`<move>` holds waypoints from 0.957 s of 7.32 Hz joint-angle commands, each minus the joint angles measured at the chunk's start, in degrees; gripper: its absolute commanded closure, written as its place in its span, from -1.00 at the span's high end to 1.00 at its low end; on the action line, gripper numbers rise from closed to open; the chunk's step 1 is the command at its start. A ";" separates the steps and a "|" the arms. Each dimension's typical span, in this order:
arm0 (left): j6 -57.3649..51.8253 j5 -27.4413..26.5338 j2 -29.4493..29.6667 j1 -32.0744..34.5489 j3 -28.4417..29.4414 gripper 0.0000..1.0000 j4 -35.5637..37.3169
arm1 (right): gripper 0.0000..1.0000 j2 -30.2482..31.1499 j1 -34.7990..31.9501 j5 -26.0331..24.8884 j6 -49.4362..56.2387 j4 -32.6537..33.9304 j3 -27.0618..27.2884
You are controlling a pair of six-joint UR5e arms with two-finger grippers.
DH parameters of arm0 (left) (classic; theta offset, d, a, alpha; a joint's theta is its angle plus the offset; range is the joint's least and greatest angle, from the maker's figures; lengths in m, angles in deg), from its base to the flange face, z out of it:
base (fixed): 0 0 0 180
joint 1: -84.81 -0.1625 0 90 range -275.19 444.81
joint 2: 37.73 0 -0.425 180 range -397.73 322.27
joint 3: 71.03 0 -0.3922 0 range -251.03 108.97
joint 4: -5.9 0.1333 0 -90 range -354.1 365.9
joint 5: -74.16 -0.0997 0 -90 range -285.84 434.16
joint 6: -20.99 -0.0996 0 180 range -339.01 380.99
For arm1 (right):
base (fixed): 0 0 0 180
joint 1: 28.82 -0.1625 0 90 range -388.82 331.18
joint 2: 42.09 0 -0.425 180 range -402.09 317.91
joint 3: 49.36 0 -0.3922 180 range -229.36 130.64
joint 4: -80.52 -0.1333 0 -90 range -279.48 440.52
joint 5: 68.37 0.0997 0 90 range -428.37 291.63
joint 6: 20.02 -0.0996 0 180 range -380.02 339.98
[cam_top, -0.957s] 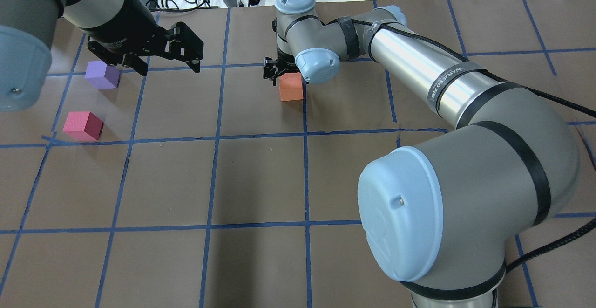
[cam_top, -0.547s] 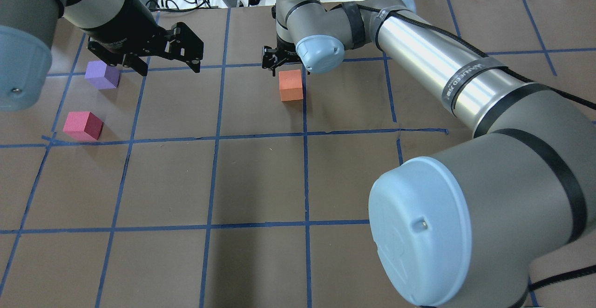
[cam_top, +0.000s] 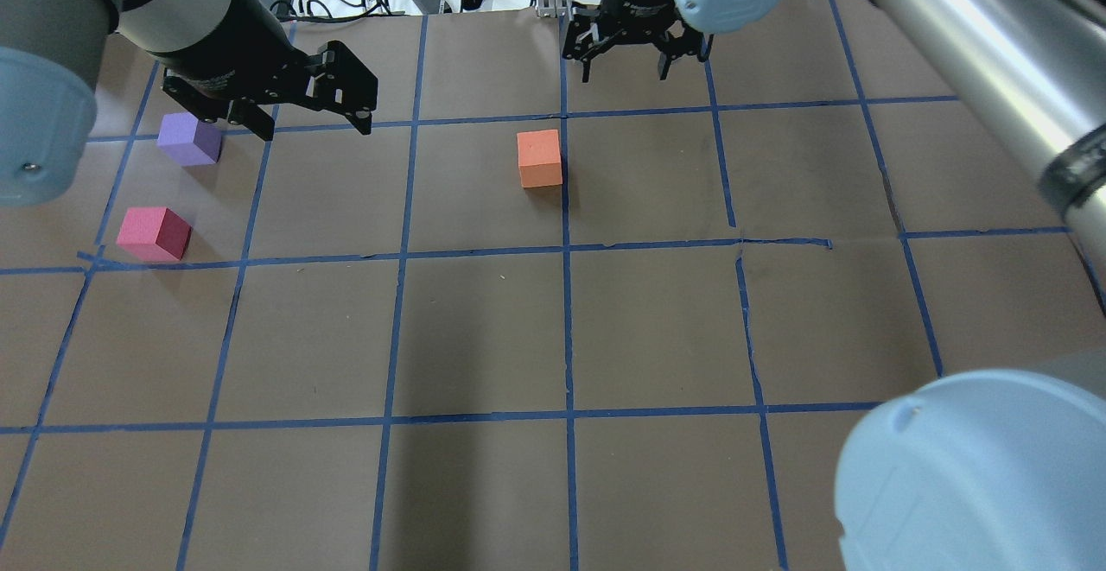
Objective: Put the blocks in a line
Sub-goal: 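Reach the left gripper to the orange cube while the right arm withdraws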
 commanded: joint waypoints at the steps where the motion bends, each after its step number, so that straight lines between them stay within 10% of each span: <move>1: 0.88 0.73 2.13 -0.17 2.46 1.00 1.62 | 0.89 8.99 7.65 -0.38 9.19 -7.95 4.41; 4: 1.93 3.98 12.47 3.15 3.34 1.00 14.66 | 1.00 20.95 12.87 -0.99 14.86 -6.74 16.71; 7: 15.24 3.81 24.60 7.21 3.43 0.99 22.44 | 1.00 21.85 12.71 -7.22 14.51 -6.99 16.92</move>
